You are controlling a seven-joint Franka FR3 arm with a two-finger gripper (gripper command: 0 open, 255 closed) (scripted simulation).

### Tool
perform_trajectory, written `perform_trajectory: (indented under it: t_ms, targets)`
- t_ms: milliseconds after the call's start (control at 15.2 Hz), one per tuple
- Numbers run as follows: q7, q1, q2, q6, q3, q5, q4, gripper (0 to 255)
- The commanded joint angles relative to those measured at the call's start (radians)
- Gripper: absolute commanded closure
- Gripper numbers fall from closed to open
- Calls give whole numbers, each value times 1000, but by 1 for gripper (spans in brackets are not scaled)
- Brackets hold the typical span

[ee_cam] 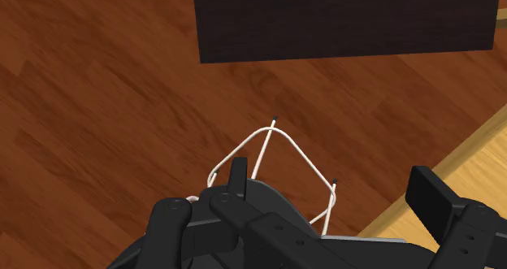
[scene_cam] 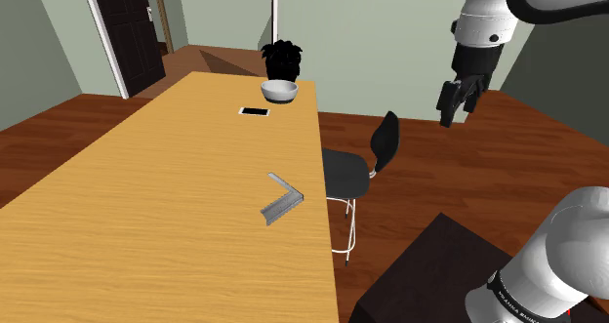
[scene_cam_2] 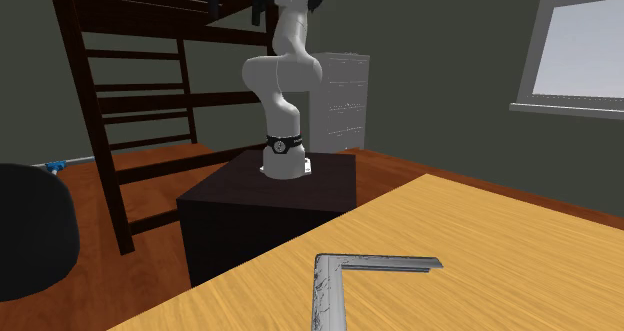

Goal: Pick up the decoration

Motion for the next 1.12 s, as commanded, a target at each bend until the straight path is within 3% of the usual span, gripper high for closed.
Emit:
perform_trajectory:
  t_ms: [0, 528, 1056]
  targets:
    - [0, 0, 0, 0, 0, 0, 0, 0]
    - [237, 0, 128, 231, 113, 106, -92, 0]
    - [466, -13, 354, 474, 226, 157, -86, 0]
